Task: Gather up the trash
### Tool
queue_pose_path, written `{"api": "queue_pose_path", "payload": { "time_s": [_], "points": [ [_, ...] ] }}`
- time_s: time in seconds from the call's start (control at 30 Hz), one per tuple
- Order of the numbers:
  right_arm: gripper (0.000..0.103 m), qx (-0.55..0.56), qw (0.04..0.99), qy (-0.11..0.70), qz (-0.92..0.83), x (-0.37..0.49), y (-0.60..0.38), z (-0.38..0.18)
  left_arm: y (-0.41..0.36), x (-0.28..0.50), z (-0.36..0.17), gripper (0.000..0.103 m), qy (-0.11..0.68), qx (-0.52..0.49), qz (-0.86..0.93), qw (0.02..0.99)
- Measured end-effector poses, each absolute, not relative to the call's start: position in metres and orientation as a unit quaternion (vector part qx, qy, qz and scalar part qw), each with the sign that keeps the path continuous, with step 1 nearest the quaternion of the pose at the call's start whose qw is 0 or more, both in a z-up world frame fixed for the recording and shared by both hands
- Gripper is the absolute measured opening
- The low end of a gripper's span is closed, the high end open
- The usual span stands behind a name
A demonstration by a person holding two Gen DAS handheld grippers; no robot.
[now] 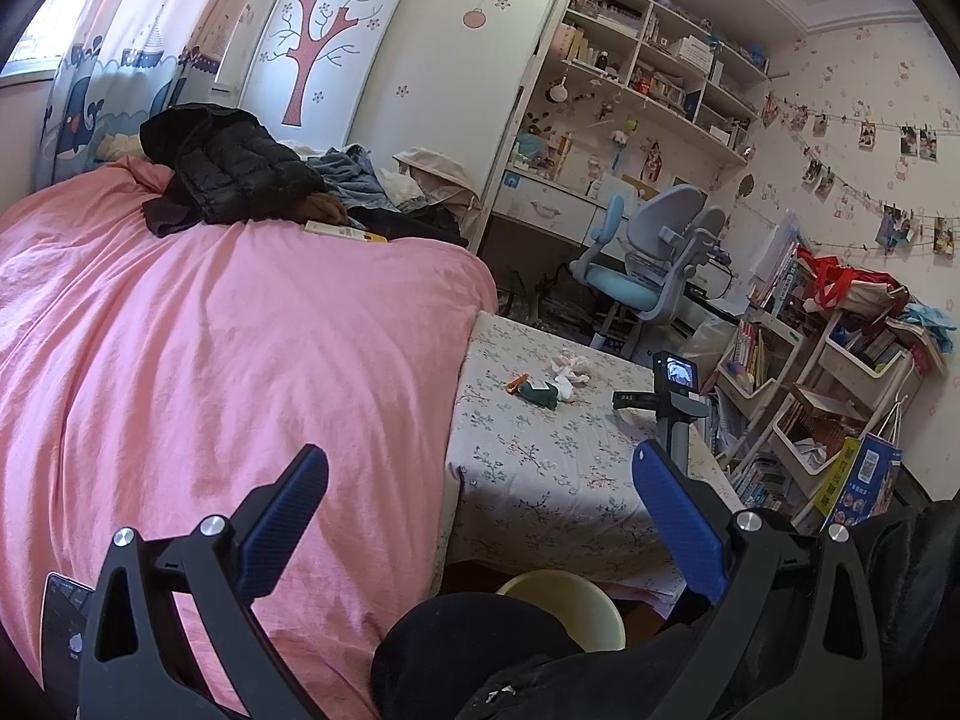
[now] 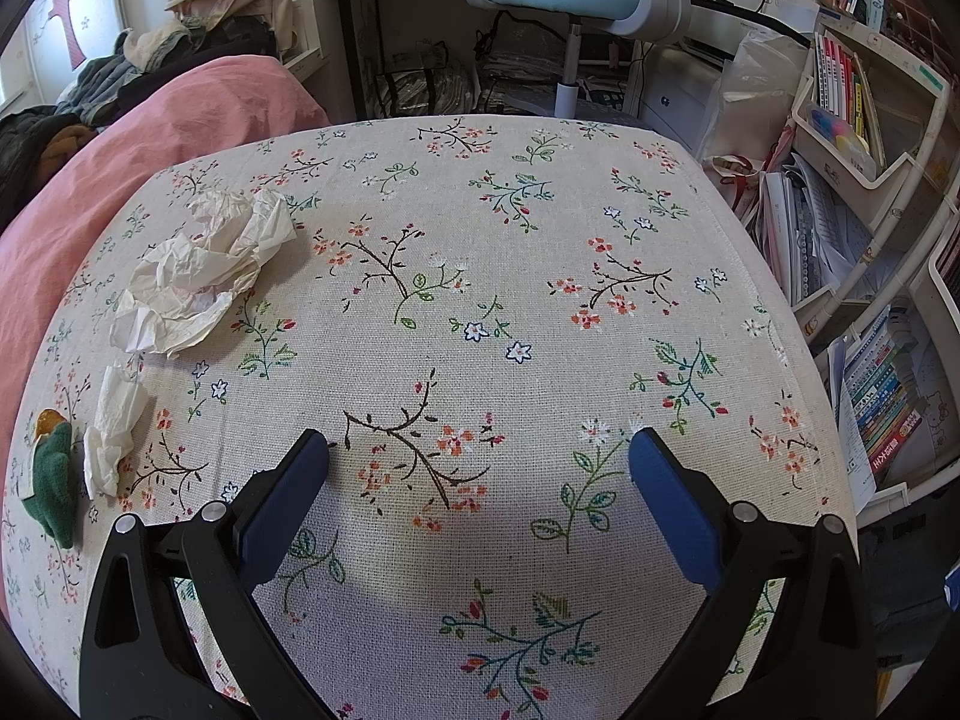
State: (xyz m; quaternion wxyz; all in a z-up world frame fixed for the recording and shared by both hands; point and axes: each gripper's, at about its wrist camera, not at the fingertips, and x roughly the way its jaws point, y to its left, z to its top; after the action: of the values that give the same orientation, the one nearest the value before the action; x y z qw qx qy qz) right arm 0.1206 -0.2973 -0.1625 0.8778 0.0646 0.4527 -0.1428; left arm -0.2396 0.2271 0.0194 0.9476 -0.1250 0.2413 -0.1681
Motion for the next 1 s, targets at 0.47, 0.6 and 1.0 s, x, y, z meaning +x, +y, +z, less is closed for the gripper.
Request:
{"api": "queue_pose_path", "payload": {
  "time_s": [0.47, 0.6, 1.0],
  "points": [
    [0.096, 0.065, 0.878, 0.453, -0.143, 0.1206, -0.2975, -0.1624, 0.2247, -0.2377, 0.018, 0.097, 0.242, -0.127, -0.17, 0.947],
    [0.096, 0.065, 0.878, 0.453, -0.143, 0.1207, -0.2973, -0.1623, 0.2231, -0.2372, 0.0187, 0.097, 0.243, -0.124, -0.17, 0.947],
    [0.096, 0.065, 0.878, 0.453, -0.143, 0.1206, -0.2965, -0.1624, 0.2251, -0.2362, 0.0161, 0.097, 0.245, -0.119, -0.17, 0.947]
  ]
}}
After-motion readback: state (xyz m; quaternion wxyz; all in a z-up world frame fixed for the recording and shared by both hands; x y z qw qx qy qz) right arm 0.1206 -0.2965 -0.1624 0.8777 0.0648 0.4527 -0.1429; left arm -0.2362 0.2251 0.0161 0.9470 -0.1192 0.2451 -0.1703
